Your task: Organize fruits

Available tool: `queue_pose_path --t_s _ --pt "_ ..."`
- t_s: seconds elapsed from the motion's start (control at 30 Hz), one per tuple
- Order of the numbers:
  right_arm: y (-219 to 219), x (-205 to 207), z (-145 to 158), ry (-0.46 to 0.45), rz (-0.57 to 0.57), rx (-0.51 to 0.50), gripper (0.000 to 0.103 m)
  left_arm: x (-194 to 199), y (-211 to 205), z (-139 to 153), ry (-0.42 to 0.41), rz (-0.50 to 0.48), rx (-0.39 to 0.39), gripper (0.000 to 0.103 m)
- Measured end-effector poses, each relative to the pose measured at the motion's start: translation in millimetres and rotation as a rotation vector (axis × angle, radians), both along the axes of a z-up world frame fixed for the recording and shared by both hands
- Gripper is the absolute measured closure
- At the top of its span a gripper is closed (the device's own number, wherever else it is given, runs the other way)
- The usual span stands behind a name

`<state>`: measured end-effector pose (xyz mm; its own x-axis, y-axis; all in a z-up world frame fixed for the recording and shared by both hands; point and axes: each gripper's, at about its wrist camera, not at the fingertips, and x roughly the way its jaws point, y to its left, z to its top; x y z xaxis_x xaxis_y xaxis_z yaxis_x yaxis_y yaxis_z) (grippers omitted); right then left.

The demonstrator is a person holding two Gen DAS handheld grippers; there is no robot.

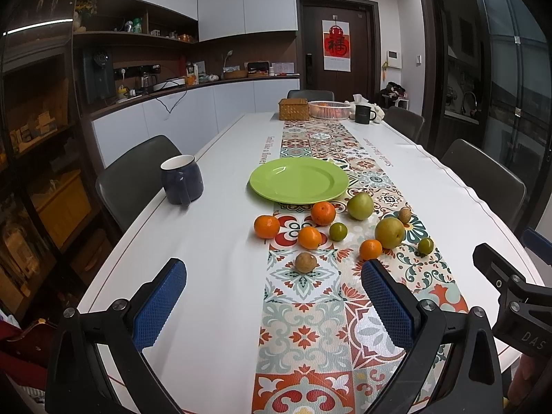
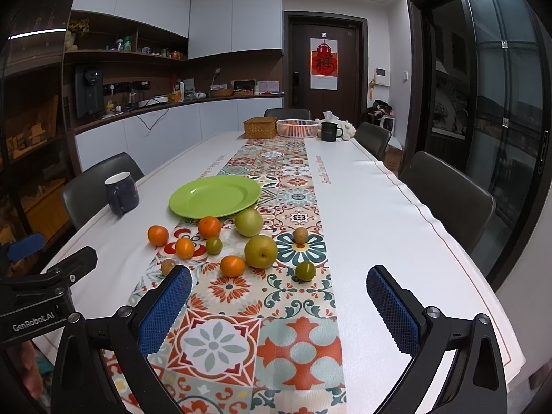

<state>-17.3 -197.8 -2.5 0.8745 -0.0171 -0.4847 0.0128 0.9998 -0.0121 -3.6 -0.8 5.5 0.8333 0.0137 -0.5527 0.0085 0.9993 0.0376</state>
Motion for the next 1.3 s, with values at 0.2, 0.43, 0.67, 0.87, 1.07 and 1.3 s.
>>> queue_pose_path --t_s 0.2,0.43,0.67,0.87,1.07,1.3 --pt "-0.4 0.8 -0.5 0.002 -0.001 0.001 0.0 0.1 -0.4 -0.2 -0.001 0.001 0.001 0.0" --pt "-0.7 0.8 1.6 0.0 -0.001 -0.001 0.0 0.1 -0.2 1.6 -0.002 0.0 -0.004 0.0" --pt "0.0 0.4 0.9 0.0 -0.001 0.0 0.0 -1.3 0.1 2.8 -0.004 -0.004 -0.006 0.0" --pt "-0.5 0.7 1.1 0.001 -0.001 -0.001 0.0 -1.4 -0.1 2.7 -0.004 -0.003 -0.006 0.0" --pt "0.2 1.0 1.6 0.001 -0.001 0.001 0.0 -1.5 -0.3 3.3 -0.004 -0.004 -0.007 0.0" --pt "-0.9 -0.4 0.6 0.0 -0.002 0.001 0.0 -2.2 -1.5 4.4 -0.006 -0.004 -0.008 0.0"
